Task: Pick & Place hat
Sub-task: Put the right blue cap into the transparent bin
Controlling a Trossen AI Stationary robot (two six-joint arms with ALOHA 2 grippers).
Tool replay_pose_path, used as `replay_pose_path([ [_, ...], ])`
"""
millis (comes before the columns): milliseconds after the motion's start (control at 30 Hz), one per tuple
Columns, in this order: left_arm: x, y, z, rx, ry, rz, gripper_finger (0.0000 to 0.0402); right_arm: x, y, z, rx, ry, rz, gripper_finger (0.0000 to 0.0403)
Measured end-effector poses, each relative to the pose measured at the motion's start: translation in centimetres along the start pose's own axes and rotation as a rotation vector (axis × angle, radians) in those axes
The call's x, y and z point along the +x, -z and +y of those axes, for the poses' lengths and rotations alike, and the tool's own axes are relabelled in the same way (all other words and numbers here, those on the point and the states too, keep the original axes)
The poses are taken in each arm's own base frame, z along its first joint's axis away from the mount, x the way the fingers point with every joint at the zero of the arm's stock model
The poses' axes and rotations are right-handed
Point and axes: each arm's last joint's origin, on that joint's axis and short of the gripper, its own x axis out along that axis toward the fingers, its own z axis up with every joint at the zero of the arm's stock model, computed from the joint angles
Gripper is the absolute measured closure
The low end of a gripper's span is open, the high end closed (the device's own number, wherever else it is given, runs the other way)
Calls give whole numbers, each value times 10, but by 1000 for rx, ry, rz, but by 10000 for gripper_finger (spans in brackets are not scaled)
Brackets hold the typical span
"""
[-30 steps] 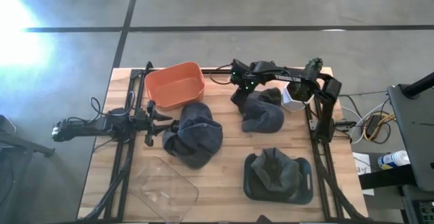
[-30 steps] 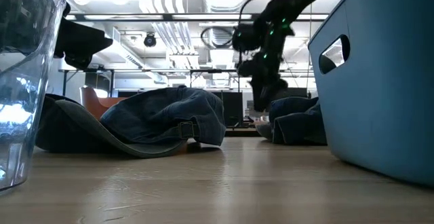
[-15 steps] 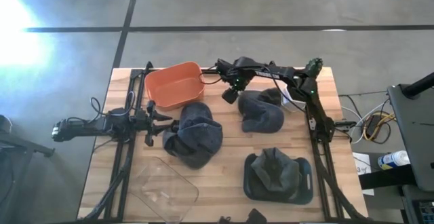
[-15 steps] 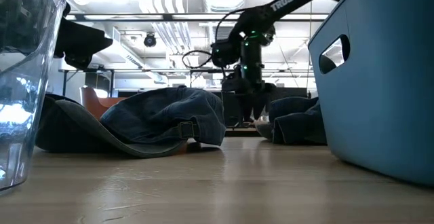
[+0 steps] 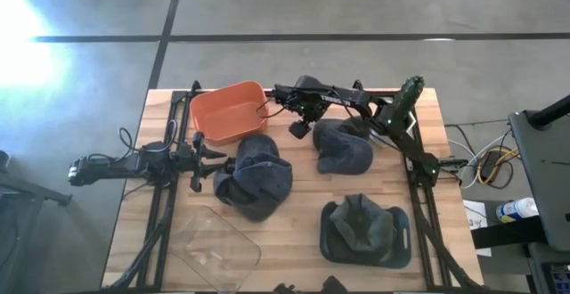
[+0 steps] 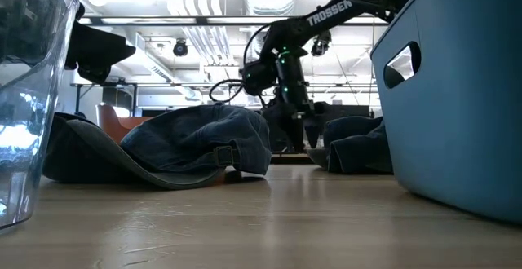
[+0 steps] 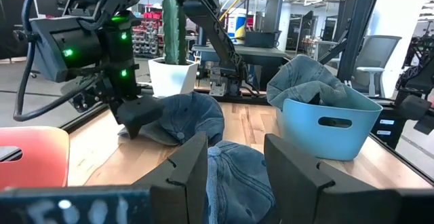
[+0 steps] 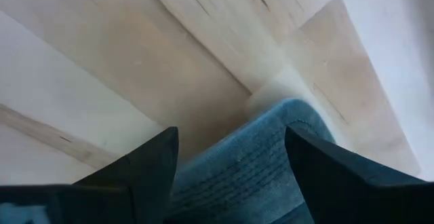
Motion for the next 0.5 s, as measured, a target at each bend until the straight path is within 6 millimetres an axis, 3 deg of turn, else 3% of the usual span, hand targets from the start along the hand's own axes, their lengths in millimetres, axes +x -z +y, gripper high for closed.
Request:
replay_pose_path([
  [333, 0, 0, 0, 0, 0, 0, 262, 18, 3, 1, 30, 38, 93, 140],
  [500, 0, 0, 0, 0, 0, 0, 262, 15, 7, -2, 24, 81, 133, 141],
])
